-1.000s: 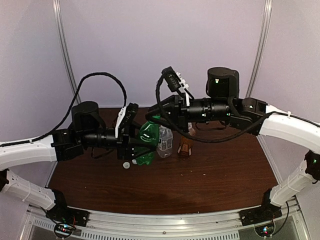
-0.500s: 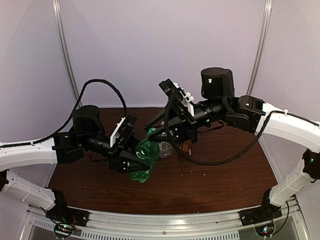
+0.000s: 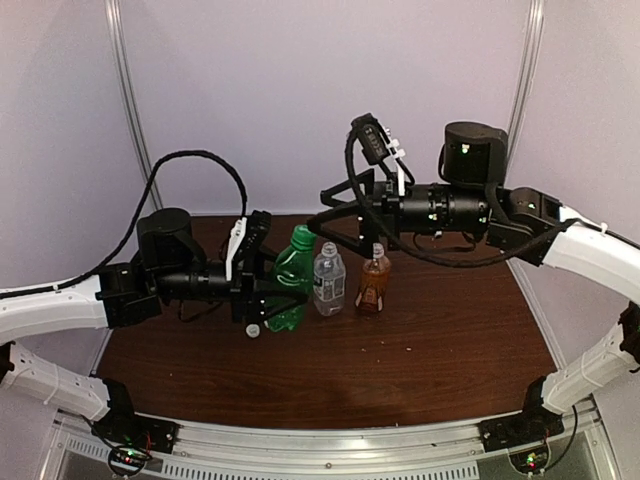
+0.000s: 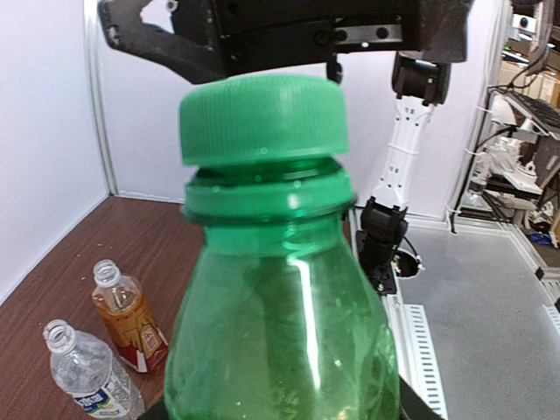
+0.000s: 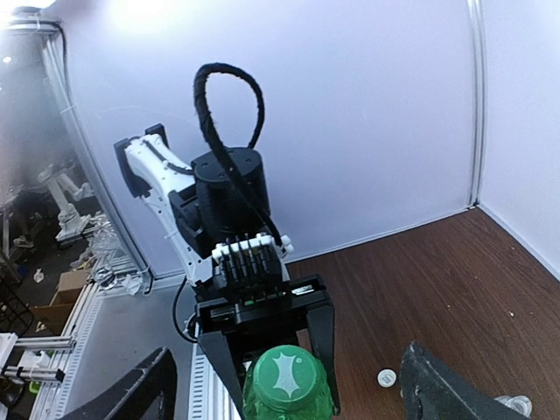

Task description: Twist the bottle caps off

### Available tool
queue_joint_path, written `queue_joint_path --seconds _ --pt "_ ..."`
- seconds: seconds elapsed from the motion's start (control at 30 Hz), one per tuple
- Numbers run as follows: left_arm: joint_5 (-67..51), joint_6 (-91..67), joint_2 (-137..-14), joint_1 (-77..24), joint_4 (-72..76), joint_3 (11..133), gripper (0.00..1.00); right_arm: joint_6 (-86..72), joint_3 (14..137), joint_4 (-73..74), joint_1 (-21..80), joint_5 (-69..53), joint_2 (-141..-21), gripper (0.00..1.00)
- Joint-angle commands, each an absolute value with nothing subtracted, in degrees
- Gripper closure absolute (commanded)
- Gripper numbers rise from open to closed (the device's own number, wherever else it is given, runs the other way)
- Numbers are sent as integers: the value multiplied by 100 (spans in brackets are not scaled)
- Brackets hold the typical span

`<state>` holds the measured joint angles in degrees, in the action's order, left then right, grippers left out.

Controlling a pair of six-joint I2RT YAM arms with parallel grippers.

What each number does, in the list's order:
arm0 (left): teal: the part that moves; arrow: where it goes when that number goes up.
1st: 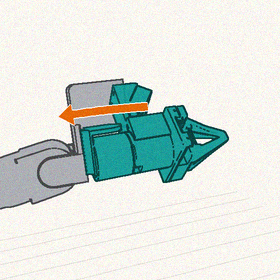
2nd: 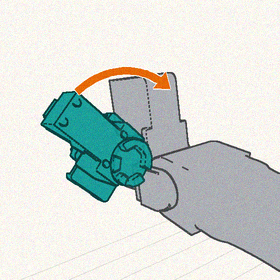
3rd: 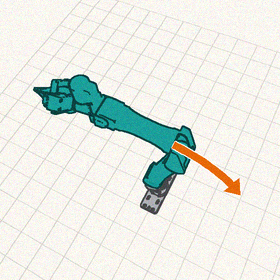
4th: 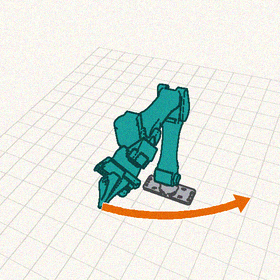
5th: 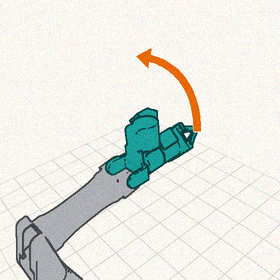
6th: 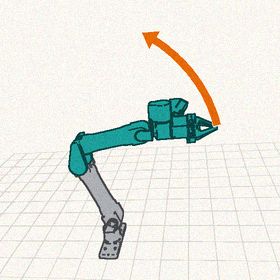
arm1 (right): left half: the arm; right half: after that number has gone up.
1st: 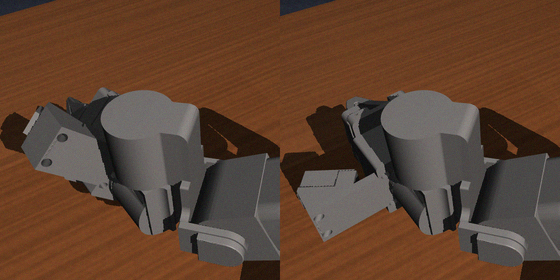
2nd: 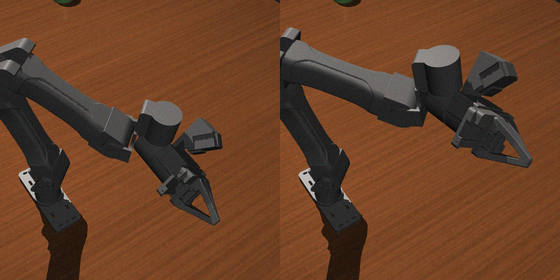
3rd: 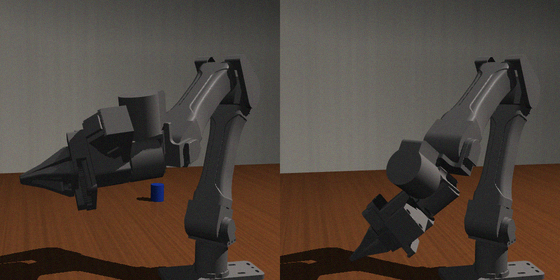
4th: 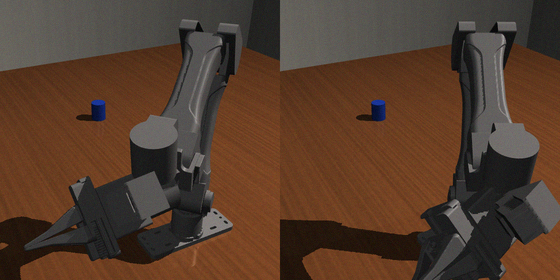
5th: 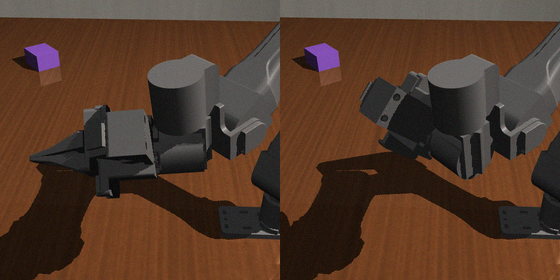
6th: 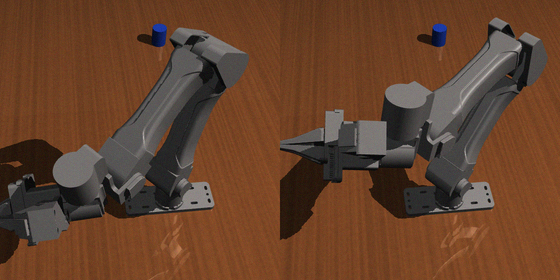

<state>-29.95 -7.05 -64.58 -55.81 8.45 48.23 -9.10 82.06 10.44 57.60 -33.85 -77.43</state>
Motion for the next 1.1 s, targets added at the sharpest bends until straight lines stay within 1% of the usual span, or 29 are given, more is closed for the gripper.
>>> queue_joint_path --seconds 0.0,0.13,0.33,0.6,0.73,0.87,0.97,1.07 --pt "-1917 -873 -6428 -5562 1013 5000 91 -1511 8134 826 5960 -1685 -7715 11" --pt "-1601 -983 -6476 -5590 1088 5031 91 -1826 8286 972 6079 -930 -7937 12" --pt "-1555 -1017 -6630 -5620 1100 5106 91 -1923 8459 1018 6126 -1001 -8223 19" --pt "-1519 -965 -6663 -5633 1079 5108 91 -1909 8487 949 6135 -1162 -8320 38" --pt "-1503 -948 -6671 -5626 1050 5098 91 -1901 8455 886 6134 -1236 -8321 46" --pt "-1484 -930 -6645 -5639 1043 5063 91 -1887 8481 876 6135 -1312 -8344 57" --pt "-1469 -912 -6630 -5638 1016 5071 92 -1874 8463 847 6134 -1354 -8350 67" --pt "-1460 -892 -6601 -5641 1029 5050 92 -1842 8459 807 6139 -1420 -8335 79"
